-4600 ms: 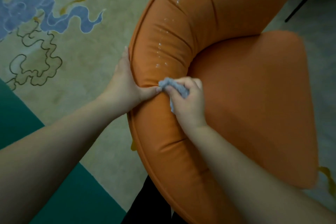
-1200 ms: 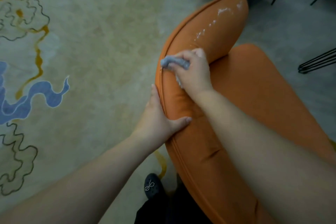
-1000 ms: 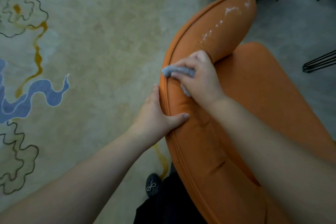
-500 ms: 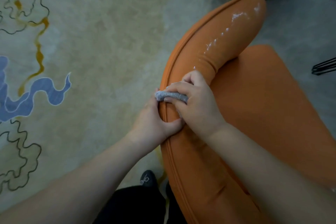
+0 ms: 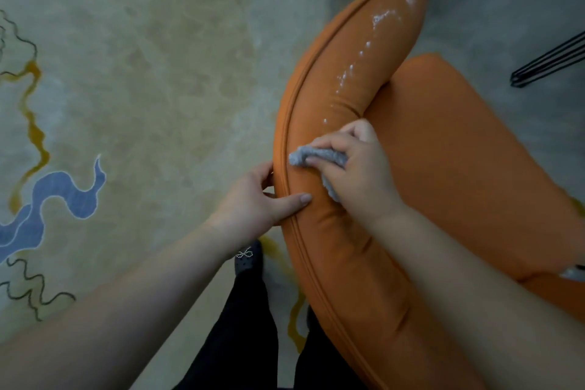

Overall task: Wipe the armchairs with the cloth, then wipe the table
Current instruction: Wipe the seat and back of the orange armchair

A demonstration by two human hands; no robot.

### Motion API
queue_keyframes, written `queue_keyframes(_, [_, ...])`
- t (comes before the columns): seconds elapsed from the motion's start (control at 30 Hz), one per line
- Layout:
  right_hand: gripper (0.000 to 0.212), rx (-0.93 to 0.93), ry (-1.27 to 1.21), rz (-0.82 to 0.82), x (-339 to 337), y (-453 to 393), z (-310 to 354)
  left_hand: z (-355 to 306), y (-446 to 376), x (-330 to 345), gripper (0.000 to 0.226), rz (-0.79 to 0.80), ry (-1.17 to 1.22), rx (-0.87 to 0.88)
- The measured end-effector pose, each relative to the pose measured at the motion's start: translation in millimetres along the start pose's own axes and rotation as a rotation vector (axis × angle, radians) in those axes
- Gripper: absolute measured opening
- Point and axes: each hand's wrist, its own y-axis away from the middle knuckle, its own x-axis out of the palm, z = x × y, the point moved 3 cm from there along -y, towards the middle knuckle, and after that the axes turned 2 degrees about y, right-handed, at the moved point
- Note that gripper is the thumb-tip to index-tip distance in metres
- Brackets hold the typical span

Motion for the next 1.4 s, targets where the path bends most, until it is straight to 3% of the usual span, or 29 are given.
queue_keyframes(0.13, [0.010, 0.111, 0.081, -0.078, 13, -30, 12, 1, -7, -7, 0.060, 0.085, -0.035, -0.006])
queue_keyframes(0.27, [0.012, 0.085, -0.063, -0.077, 13, 9, 10, -5, -18, -22, 0.076, 0.124, -0.065, 0.022])
queue_keyframes(0.4, [0.022, 0.199, -0.134, -0.262, 18, 12, 4, -20, -40, -33, 0.084, 0.165, -0.117, 0.074])
queue_keyframes(0.57, [0.012, 0.364, -0.131, -0.485, 13, -50, -7, -29, -57, -37, 0.099, 0.197, -0.252, 0.135])
queue_keyframes(0.8, [0.022, 0.304, -0.147, -0.462, 28, 8, 2, -46, -90, -41, 0.100, 0.209, -0.300, 0.257])
queue_keyframes(0.93, [0.015, 0.342, -0.102, -0.531, 21, -50, -6, -49, -107, -43, 0.098, 0.262, -0.246, 0.240])
queue_keyframes(1.1, [0.007, 0.420, -0.175, -0.669, -3, -112, -29, -58, -127, -45, 0.111, 0.246, -0.291, 0.231])
queue_keyframes(1.3, [0.019, 0.319, -0.194, -0.560, 18, -58, -31, -81, -158, -40, 0.112, 0.227, -0.414, 0.225])
queue_keyframes(1.4, [0.018, 0.308, -0.159, -0.547, 10, -95, -38, -91, -166, -35, 0.110, 0.234, -0.495, 0.229])
